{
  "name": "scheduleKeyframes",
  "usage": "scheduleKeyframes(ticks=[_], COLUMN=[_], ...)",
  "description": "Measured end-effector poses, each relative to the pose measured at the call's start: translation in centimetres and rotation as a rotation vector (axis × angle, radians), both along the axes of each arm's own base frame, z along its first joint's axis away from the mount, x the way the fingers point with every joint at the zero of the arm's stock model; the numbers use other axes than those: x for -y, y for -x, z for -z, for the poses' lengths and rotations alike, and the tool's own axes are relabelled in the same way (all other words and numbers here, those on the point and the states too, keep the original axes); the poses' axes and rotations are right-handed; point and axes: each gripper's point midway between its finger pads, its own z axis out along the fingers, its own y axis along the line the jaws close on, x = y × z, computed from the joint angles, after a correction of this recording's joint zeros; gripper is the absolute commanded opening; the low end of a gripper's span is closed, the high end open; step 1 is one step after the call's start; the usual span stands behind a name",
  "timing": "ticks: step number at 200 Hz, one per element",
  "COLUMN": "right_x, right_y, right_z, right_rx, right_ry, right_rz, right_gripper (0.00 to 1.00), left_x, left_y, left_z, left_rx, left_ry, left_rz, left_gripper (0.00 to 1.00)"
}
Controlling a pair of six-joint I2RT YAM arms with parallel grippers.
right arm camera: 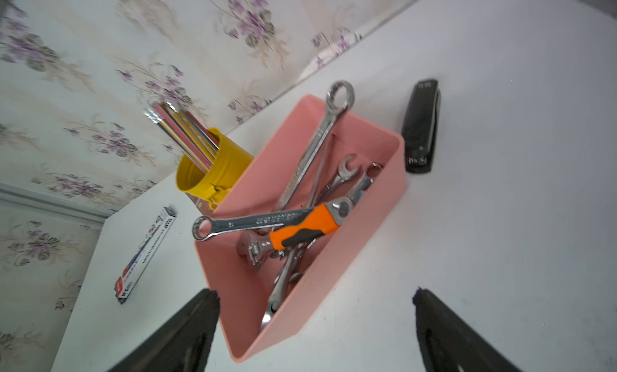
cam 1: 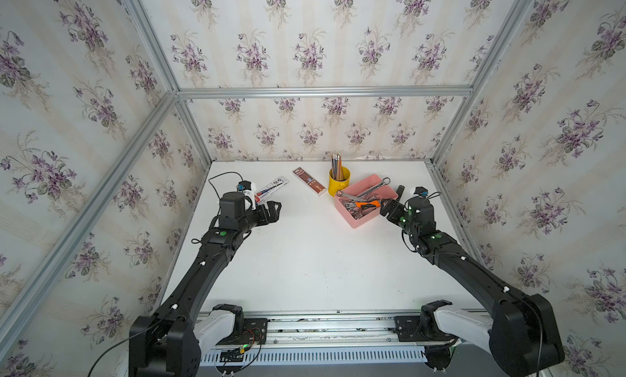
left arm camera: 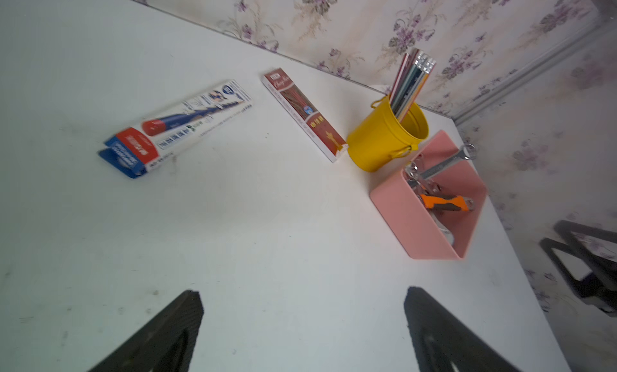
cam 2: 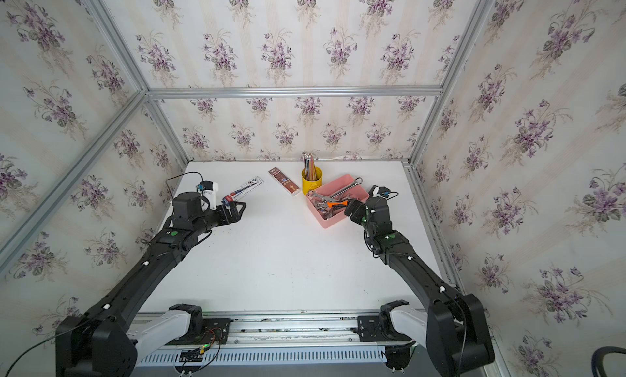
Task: Take out the wrench from the storage box
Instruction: Move the storage box to the center of the board.
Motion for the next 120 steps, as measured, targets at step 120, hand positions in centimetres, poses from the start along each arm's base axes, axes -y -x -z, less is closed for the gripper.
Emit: scheduleKeyframes(ticks=[120], right_x=[-2.2], right_y=[-4.4], right_z=[5.9], right_rx=[-0.328], right_ry=[-0.080], right_rz=[0.199], right_gripper=[0.60], left_x=[10.1], left_y=[1.2], left_z=[2.2], left_rx=[-0.218], left_ry=[0.136], left_rz=[0.223], left_gripper=[0.99])
